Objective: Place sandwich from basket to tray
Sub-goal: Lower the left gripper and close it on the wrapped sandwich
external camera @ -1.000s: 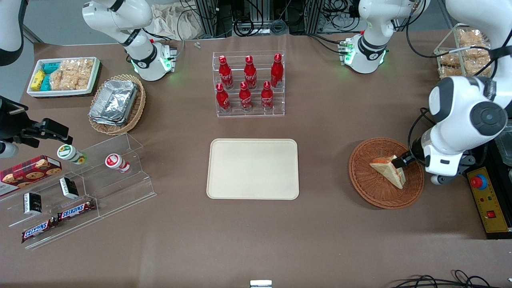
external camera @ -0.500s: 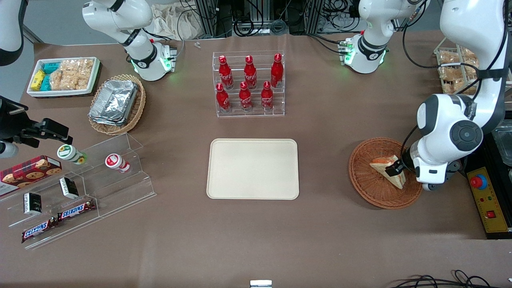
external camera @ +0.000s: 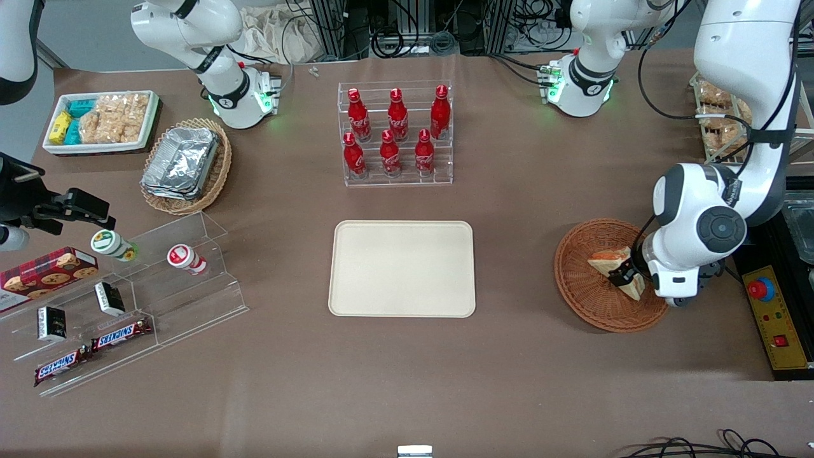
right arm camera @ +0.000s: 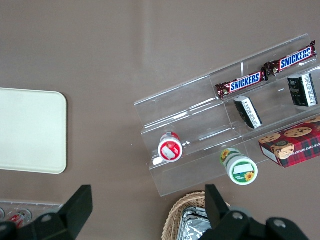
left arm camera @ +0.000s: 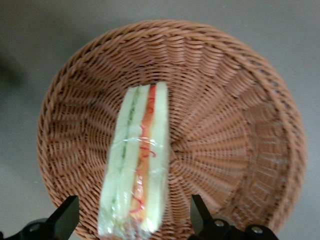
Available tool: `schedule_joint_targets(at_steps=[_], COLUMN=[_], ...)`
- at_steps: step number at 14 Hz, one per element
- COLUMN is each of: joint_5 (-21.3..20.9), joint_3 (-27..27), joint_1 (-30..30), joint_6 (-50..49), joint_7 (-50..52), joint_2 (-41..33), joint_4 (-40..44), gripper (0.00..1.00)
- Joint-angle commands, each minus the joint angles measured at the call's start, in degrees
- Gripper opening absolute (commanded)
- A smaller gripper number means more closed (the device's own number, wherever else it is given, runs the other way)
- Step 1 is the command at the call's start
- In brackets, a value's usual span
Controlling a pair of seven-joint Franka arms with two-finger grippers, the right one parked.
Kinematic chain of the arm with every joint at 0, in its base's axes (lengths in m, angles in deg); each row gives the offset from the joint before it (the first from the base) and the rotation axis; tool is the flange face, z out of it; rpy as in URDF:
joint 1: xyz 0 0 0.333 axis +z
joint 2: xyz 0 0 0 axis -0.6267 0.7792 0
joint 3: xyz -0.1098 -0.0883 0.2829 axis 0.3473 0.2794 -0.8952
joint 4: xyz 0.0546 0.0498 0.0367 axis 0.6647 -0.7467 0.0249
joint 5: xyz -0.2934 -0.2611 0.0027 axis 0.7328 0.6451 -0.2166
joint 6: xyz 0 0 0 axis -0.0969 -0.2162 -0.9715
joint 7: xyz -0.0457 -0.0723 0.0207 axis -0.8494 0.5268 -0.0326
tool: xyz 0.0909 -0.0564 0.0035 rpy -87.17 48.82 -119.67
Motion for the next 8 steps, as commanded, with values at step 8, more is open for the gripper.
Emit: schedule_joint_targets(at_steps=[8], joint_5=[-4.03], joint_3=[-1.33], joint_1=[-0.32], joint_6=[5.4], joint_7=[8.2], joint_2=[4.64], joint_4=[-1.53], gripper=[0.85])
